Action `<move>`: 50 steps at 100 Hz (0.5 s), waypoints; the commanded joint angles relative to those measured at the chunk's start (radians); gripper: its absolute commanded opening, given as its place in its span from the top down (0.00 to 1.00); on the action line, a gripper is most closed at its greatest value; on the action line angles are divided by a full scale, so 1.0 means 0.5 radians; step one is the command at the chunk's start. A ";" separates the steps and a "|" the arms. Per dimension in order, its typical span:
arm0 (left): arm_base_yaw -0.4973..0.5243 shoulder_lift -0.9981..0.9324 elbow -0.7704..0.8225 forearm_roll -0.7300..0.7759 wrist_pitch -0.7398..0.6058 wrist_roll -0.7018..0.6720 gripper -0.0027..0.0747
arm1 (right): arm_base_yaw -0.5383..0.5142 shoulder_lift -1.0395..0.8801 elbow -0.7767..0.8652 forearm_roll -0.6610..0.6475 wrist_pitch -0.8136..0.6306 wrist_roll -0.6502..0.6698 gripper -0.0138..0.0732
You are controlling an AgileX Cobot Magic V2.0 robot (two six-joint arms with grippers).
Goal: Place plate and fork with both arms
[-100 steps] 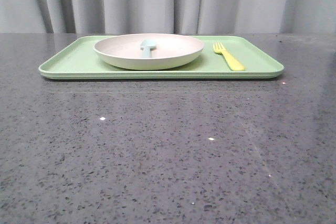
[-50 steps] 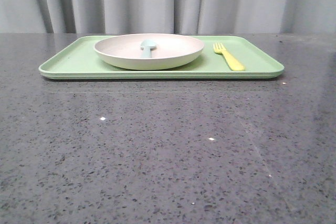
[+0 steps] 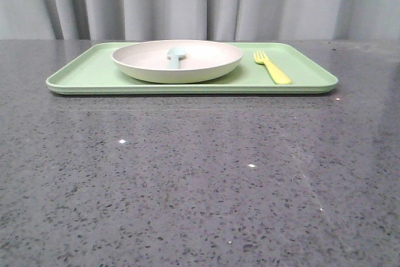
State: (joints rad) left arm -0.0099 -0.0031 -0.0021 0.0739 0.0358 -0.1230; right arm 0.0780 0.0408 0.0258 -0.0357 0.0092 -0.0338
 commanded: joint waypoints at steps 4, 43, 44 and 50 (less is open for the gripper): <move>-0.015 -0.057 0.028 -0.004 -0.169 -0.014 0.99 | -0.009 -0.078 -0.008 -0.004 -0.185 0.001 0.98; -0.015 -0.057 0.028 -0.004 -0.169 -0.014 0.99 | -0.009 -0.150 -0.008 -0.006 -0.096 0.001 0.98; -0.015 -0.057 0.028 -0.004 -0.169 -0.014 0.99 | -0.009 -0.150 -0.008 -0.006 -0.095 0.001 0.98; -0.015 -0.057 0.028 -0.004 -0.169 -0.014 0.99 | -0.009 -0.150 -0.008 -0.006 -0.095 0.001 0.98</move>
State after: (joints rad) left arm -0.0099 -0.0031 -0.0021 0.0739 0.0358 -0.1230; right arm 0.0780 -0.0100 0.0258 -0.0357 0.0305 -0.0338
